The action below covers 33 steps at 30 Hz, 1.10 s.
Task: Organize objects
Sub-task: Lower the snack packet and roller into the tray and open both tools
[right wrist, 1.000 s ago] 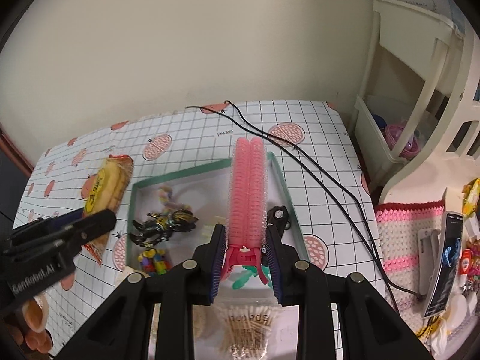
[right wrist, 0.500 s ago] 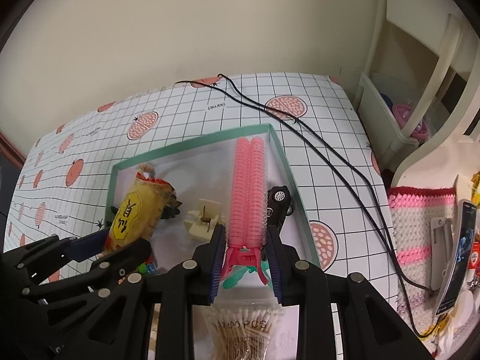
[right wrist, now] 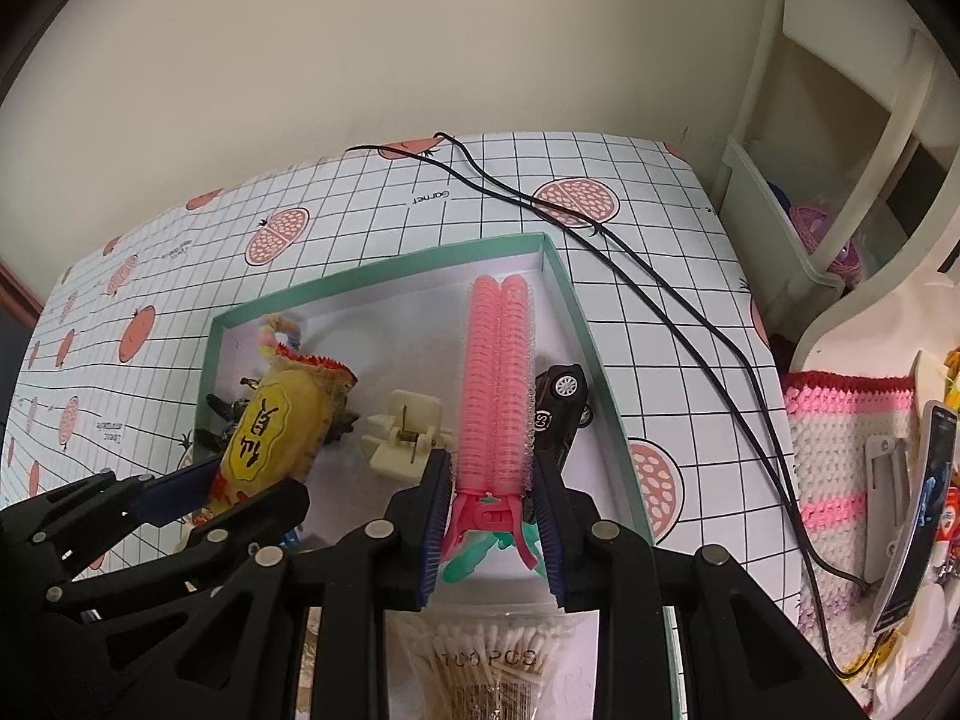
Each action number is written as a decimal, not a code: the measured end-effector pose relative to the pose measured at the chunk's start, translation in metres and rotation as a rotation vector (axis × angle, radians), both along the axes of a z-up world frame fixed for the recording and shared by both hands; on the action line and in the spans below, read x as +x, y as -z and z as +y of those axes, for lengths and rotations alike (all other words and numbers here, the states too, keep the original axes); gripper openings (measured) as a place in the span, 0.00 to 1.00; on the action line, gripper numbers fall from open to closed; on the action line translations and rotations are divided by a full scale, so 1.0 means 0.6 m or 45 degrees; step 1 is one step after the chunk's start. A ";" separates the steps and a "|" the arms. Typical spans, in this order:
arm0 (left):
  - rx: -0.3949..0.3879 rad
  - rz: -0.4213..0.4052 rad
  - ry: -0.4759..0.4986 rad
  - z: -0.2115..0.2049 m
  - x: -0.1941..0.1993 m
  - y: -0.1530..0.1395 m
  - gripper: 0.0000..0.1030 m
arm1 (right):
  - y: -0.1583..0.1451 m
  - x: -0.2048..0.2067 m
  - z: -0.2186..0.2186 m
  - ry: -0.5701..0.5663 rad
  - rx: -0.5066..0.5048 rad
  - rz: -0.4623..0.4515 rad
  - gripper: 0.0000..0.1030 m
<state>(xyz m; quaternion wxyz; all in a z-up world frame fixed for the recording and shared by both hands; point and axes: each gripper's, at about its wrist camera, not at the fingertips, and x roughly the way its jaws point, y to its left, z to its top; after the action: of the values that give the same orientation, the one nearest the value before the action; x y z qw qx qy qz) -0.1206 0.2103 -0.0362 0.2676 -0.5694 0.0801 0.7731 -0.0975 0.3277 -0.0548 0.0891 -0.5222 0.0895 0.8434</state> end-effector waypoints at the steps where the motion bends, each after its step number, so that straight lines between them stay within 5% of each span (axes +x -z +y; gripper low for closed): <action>1: 0.002 0.001 0.001 0.000 0.000 -0.001 0.41 | -0.001 0.000 0.000 0.000 -0.001 0.001 0.29; 25: 0.089 0.023 -0.051 -0.017 -0.011 -0.040 0.50 | -0.042 0.001 0.000 -0.005 -0.015 0.066 0.31; 33: 0.033 0.081 -0.123 -0.033 -0.023 -0.040 0.59 | -0.037 -0.001 0.001 0.000 -0.011 0.050 0.31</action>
<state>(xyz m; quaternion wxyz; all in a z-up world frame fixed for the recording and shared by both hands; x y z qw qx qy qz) -0.1342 0.1905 -0.0123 0.2347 -0.5441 0.0508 0.8039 -0.0980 0.3284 -0.0327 0.0852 -0.5059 0.0948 0.8531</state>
